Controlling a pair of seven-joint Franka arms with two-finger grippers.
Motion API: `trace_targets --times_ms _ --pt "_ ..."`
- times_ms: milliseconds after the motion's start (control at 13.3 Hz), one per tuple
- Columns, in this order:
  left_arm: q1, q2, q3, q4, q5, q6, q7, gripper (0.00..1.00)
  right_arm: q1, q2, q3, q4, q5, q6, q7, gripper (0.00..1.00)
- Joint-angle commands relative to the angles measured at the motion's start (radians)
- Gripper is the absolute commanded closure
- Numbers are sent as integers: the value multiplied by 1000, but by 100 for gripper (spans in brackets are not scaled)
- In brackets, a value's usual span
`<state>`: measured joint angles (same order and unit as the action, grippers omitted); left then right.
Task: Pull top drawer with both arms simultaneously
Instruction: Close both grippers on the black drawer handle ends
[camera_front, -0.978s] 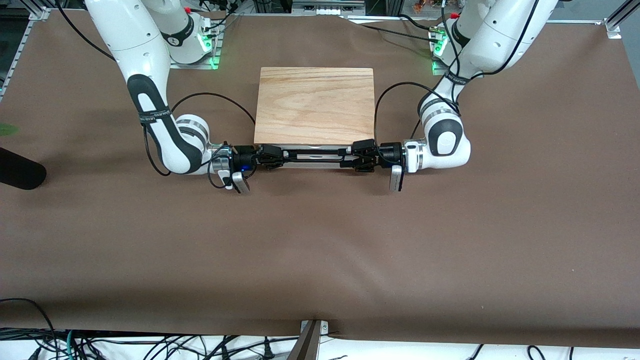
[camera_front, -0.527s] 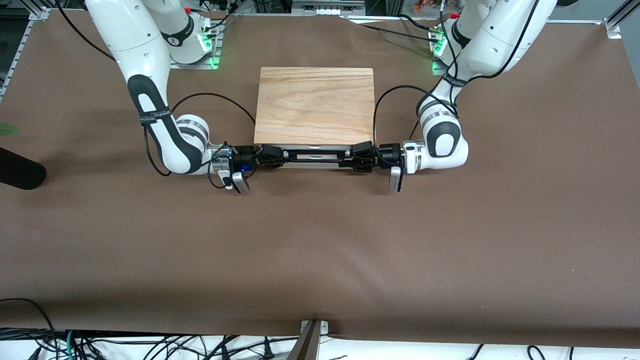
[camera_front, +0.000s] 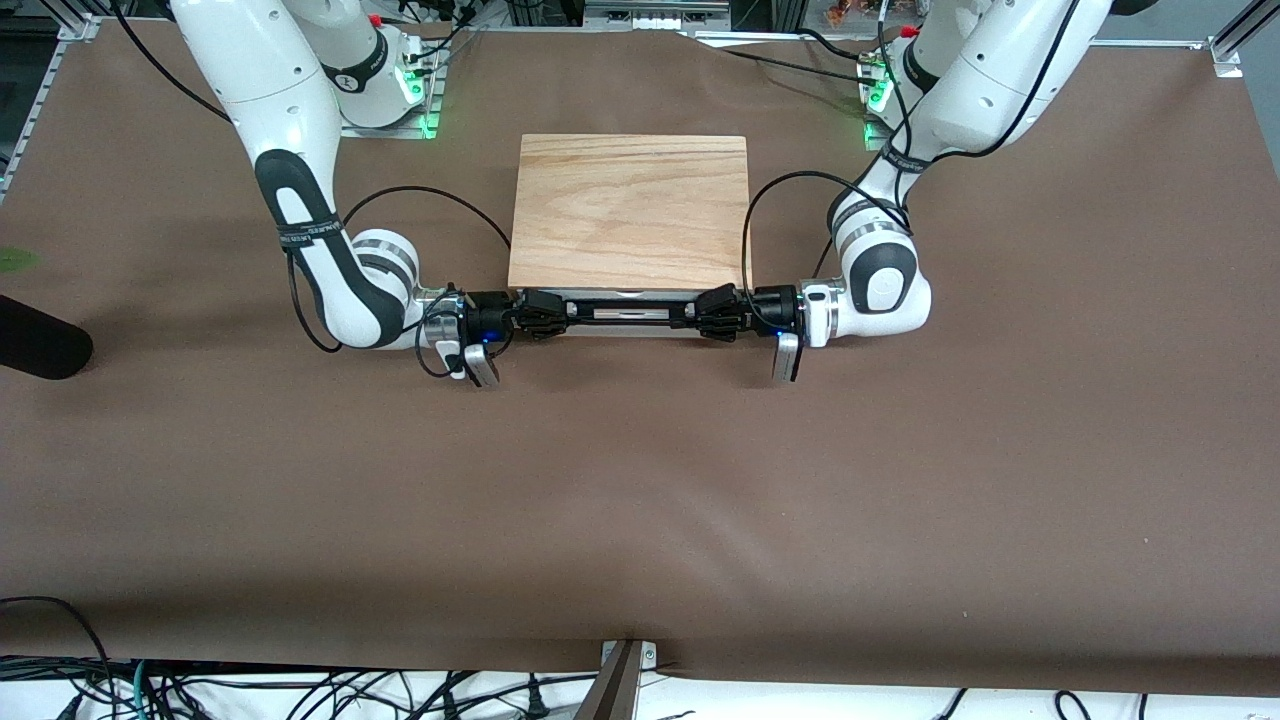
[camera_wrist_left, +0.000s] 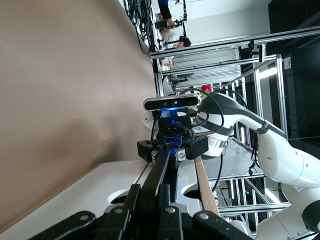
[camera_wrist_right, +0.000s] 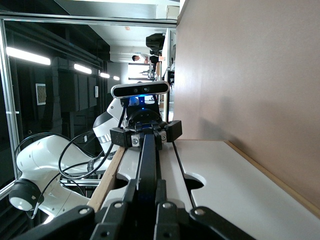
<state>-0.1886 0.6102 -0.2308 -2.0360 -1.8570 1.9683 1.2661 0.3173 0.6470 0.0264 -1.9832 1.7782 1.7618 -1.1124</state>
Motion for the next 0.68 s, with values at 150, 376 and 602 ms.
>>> trace_targets --times_ms 150,376,602 --pt "-17 19 -19 -49 -13 -8 45 98 6 8 -3 55 20 2 49 100" --pt "-17 31 -19 -47 -13 -17 44 100 5 34 -3 99 20 2 74 100" --pt "-17 55 -18 -38 -13 -35 44 100 5 45 -5 145 18 5 123 100"
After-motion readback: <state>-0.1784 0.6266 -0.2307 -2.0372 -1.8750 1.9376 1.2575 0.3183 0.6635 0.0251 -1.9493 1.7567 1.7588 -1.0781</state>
